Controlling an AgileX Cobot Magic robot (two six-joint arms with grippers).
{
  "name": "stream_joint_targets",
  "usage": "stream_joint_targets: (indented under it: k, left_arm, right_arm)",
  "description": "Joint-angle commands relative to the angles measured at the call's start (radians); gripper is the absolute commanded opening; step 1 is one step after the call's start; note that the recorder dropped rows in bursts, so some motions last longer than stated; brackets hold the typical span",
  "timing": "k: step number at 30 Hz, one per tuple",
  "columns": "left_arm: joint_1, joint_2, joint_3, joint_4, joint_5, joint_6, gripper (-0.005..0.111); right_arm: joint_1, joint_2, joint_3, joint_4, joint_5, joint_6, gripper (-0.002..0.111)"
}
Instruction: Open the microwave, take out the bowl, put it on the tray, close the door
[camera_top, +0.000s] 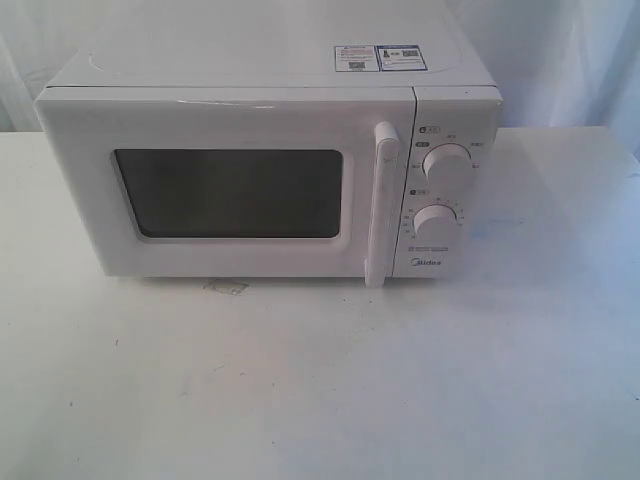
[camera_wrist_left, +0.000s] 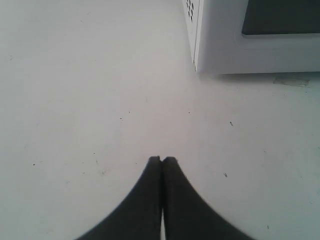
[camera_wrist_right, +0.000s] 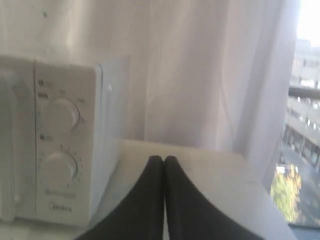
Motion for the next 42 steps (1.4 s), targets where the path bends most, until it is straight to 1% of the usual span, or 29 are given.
stream_joint_targets:
  k: [1,3,5,7,8,9,12,15,17,18,20,22,23,26,29,35,37,42]
  left_arm:
    - [0.003,-0.005,0.005,0.004,0.000,-0.006,0.000]
    - [0.003,-0.005,0.005,0.004,0.000,-0.006,0.000]
    - [0.003,-0.005,0.005,0.004,0.000,-0.006,0.000]
    - [0.003,-0.005,0.005,0.004,0.000,-0.006,0.000]
    - [0.003,-0.005,0.005,0.004,0.000,-0.006,0.000]
    - [0.003,-0.005,0.005,0.004,0.000,-0.006,0.000]
    - [0.003,-0.005,0.005,0.004,0.000,-0.006,0.000]
    - [0.003,-0.005,0.005,0.004,0.000,-0.006,0.000]
    - [0.003,-0.005,0.005,0.004,0.000,-0.006,0.000]
    - [0.003,-0.005,0.005,0.004,0.000,-0.006,0.000]
    - [0.003,-0.005,0.005,0.004,0.000,-0.006,0.000]
    - [0.003,-0.005,0.005,0.004,0.000,-0.006,0.000]
    - [0.003,-0.005,0.005,0.004,0.000,-0.006,0.000]
    - [0.003,-0.005,0.005,0.004,0.000,-0.006,0.000]
    - [0.003,-0.005,0.005,0.004,0.000,-0.006,0.000]
    - [0.003,-0.005,0.005,0.004,0.000,-0.006,0.000]
    - [0.003,-0.005,0.005,0.004,0.000,-0.006,0.000]
    - [0.003,-0.005,0.005,0.004,0.000,-0.006,0.000]
  right_arm:
    - [-0.009,-0.005,0.005,-0.013,-0.199,-0.007,0.000]
    - [-0.009,-0.005,0.005,-0.003,-0.268,-0.007,0.000]
    - [-0.009,-0.005,0.005,0.009,-0.410,0.008,0.000]
    - [-0.009,-0.005,0.005,0.009,-0.597,0.094,0.000]
    - [-0.009,-0.005,0.005,0.006,-0.660,0.149,0.000]
    - [-0.009,-0.005,-0.008,0.006,-0.681,0.223,0.000]
    - [-0.009,-0.002,-0.113,-0.054,-0.622,0.379,0.000]
    - [-0.009,0.091,-0.227,-0.234,-0.552,0.548,0.000]
    - [-0.009,0.184,-0.307,-0.419,-0.548,0.755,0.000]
    - [-0.009,0.235,-0.339,-0.542,-0.553,0.885,0.000]
    - [-0.009,0.339,-0.416,-0.828,-0.625,1.141,0.000]
    - [-0.009,0.433,-0.473,-1.026,-0.761,1.303,0.000]
    - [-0.009,0.484,-0.496,-1.088,-0.852,1.331,0.000]
    - [-0.009,0.611,-0.518,-1.121,-1.074,1.302,0.000]
    - [-0.009,0.723,-0.520,-1.128,-1.177,1.290,0.000]
    - [-0.009,0.885,-0.518,-1.185,-1.192,1.217,0.000]
    - [-0.009,0.919,-0.518,-1.185,-1.192,1.211,0.000]
    - [-0.009,0.989,-0.518,-1.185,-1.192,1.122,0.000]
